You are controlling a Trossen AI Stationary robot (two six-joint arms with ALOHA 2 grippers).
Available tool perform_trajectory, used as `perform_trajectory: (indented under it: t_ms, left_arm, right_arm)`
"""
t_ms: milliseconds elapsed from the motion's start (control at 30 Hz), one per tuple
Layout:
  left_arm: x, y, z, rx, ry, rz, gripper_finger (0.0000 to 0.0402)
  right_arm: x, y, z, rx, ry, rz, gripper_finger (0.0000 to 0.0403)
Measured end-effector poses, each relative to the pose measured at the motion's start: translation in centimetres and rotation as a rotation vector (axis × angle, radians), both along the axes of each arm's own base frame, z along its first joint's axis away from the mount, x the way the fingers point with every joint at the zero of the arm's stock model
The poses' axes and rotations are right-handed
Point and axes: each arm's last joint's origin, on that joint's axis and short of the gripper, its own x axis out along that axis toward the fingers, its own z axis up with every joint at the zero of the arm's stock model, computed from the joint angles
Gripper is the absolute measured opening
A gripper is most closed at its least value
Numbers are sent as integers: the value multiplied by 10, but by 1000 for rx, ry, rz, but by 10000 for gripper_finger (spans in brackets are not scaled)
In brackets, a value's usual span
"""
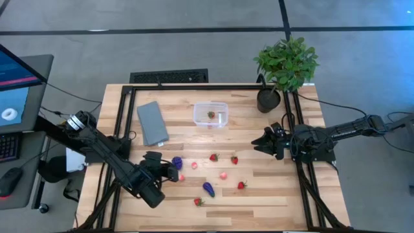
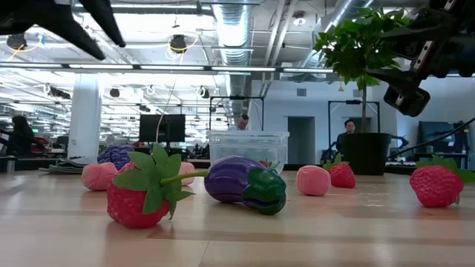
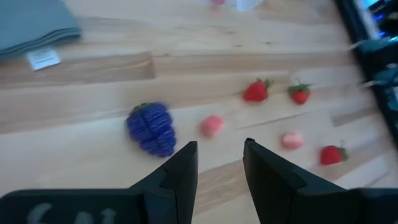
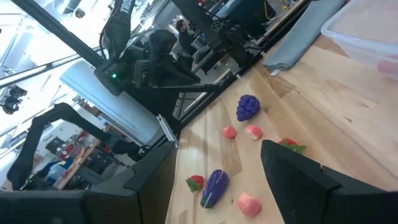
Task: Pick and placing Produce into tupperware
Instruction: Put the grapes into the transparent bin
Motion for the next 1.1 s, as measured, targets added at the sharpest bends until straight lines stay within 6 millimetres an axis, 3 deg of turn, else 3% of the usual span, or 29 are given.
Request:
perform_trajectory:
  t_ms: [267,400,667,800,1100]
  left_arm:
    - [6,4,1,83,45,-90,117]
    - [12,11,2,126,-12,-35,117]
    - [20,29,-3,6,247,-135,122]
    - [19,33,-4,0,291,-135,155]
    - [20,43,-6,-101,333,-37,272]
  right_arm:
    - [0,0,0,0,-1,-5,260]
    - [0,0,1,27,-9,-13,260]
    - [0,0,2,53,-10,-14,260]
    - [0,0,2,54,-9,-14,260]
    - [0,0,2,46,-10,-14,260]
